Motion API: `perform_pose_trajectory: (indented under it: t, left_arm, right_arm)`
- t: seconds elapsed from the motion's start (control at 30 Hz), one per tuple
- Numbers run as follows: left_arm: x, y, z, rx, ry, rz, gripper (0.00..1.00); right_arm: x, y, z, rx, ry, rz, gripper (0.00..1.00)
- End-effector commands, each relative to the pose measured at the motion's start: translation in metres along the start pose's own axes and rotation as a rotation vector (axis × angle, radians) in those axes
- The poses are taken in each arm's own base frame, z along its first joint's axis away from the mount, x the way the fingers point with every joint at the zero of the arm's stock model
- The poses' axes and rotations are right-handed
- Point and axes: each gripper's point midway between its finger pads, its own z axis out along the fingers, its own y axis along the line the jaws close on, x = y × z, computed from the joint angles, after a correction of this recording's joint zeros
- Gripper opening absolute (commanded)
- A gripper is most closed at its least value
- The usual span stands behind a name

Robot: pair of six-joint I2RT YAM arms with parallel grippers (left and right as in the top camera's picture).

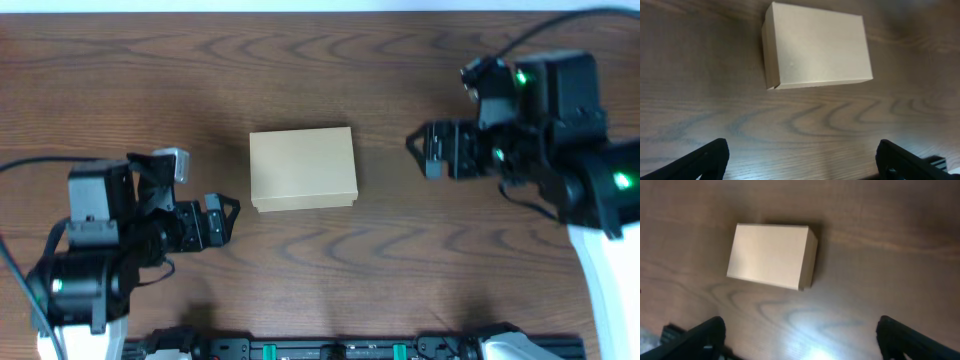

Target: Pack container

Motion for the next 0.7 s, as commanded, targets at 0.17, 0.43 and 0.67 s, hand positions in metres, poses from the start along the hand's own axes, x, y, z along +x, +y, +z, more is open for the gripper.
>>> perform_pose_trajectory:
  t: [0.17,0.43,0.67]
  left_arm:
    - [0.0131,0.0004,-0.0063,-0.011,0.028,-0.063,0.95]
    - [0.0141,0.0006,-0.0063,-0.012,0.032,-0.065,0.95]
    - [0.0141,0.0004,-0.0081,-0.015,0.023,-0.056,0.95]
  right_arm:
    - [0.0206,0.0033,-0.0252,0.003,-0.002,-0.01,0.99]
    - [0.0206,0.0032,-0.0248,0.003,-0.001,-0.01,0.99]
    - [0.0206,0.0032,-0.0248,0.003,-0.001,-0.01,0.99]
